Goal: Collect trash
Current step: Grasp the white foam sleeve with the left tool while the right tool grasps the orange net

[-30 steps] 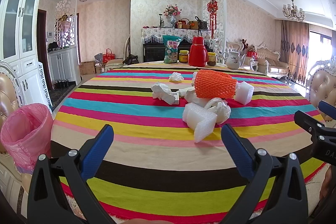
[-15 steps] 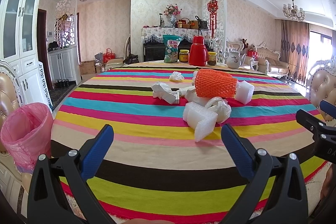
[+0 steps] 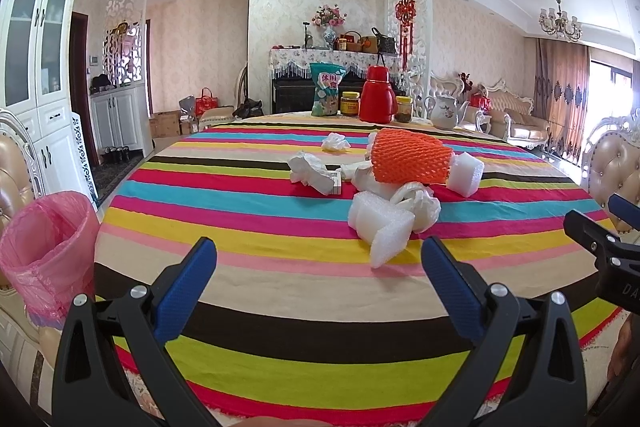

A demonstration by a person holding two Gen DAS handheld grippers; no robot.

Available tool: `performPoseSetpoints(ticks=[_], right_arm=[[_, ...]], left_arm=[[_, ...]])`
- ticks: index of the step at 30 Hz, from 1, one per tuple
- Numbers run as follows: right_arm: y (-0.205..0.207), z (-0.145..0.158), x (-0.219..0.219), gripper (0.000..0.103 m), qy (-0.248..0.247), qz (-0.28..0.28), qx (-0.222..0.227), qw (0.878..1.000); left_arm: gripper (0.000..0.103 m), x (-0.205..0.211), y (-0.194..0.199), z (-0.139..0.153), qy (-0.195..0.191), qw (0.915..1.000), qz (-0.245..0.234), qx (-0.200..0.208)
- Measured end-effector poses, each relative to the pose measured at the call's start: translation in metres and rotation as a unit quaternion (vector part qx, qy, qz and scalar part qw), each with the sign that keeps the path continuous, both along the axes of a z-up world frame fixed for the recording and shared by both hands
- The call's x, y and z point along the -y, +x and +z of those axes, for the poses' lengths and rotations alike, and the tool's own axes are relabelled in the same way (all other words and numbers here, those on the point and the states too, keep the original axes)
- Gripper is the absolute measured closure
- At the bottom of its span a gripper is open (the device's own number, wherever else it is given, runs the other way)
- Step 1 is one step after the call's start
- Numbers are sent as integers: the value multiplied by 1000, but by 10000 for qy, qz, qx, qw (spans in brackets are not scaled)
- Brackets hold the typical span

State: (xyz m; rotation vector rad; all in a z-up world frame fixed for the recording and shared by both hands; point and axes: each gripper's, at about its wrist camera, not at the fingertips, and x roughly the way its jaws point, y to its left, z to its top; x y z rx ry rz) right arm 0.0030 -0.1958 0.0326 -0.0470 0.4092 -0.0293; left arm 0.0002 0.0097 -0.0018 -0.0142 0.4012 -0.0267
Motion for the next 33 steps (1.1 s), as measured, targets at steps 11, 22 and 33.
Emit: performPoseSetpoints(ticks=[11, 22, 33], right_arm=[[43, -1, 13, 6, -89, -186, -203, 9996], [118, -11, 37, 6, 310, -266, -746, 9964], [175, -21, 49, 6, 431, -163, -1137, 9924]], left_arm=[[4, 4, 44, -6, 263, 9978, -163, -581], [4, 28, 120, -30, 327, 9877, -624, -1396], [5, 74, 198, -58, 606, 9719, -889, -2096]])
